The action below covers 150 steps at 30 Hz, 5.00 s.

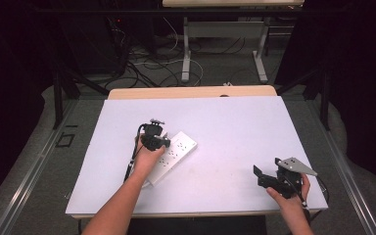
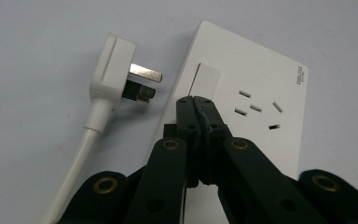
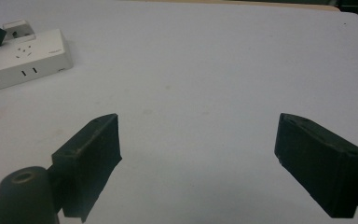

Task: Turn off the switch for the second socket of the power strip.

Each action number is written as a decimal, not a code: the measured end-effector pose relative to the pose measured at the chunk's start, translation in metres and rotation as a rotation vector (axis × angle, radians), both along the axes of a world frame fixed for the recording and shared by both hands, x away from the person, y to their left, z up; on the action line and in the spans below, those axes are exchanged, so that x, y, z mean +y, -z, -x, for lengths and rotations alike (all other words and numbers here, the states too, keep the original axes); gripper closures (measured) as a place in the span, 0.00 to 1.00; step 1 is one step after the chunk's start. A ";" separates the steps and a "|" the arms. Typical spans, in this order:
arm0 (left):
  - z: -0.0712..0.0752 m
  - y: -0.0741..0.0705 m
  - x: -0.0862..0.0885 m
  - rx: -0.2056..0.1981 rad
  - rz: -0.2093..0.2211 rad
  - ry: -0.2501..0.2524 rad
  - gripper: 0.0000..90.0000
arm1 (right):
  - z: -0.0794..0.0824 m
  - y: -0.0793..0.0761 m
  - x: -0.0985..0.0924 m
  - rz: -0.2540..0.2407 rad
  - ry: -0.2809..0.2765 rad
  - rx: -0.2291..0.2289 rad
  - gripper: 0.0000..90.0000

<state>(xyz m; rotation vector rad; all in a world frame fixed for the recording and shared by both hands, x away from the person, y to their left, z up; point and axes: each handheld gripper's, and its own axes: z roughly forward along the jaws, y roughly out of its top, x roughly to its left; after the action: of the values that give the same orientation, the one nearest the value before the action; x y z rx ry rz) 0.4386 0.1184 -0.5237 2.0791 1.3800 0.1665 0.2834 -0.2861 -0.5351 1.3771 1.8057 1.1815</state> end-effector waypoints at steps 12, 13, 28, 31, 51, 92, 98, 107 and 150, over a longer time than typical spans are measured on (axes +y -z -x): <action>0.000 0.000 -0.001 -0.009 -0.010 -0.001 1.00 | 0.000 0.000 0.000 -0.001 0.001 0.002 0.15; 0.000 0.000 -0.001 -0.006 -0.012 -0.001 1.00 | 0.000 0.000 0.000 0.000 0.001 0.001 0.15; 0.003 -0.006 0.000 -0.028 -0.013 -0.005 0.99 | -0.001 0.000 0.000 0.009 -0.007 -0.002 0.15; 0.004 -0.007 0.001 -0.035 -0.017 0.002 0.98 | -0.001 0.001 0.000 0.009 -0.007 -0.002 0.15; 0.014 -0.022 0.003 -0.068 0.010 0.014 0.95 | -0.001 0.002 0.001 0.005 -0.001 -0.008 0.16; 0.038 -0.041 0.024 -0.111 0.079 0.037 0.79 | -0.001 0.001 0.000 0.005 -0.006 -0.003 0.16; 0.042 -0.043 0.031 -0.110 0.099 0.035 0.75 | 0.000 0.001 0.001 0.002 -0.001 -0.004 0.16; 0.050 -0.045 0.043 -0.114 0.119 0.032 0.68 | -0.001 0.002 0.002 -0.001 0.008 -0.014 0.16; 0.076 -0.045 0.090 -0.255 0.163 -0.041 0.31 | 0.001 0.003 0.000 -0.005 0.010 0.016 0.16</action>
<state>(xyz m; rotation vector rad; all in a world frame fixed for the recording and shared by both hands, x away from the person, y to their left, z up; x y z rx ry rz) 0.3625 0.2086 -0.4784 1.8264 1.2392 0.3140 0.2820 -0.2860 -0.5376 1.4007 1.8056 1.1734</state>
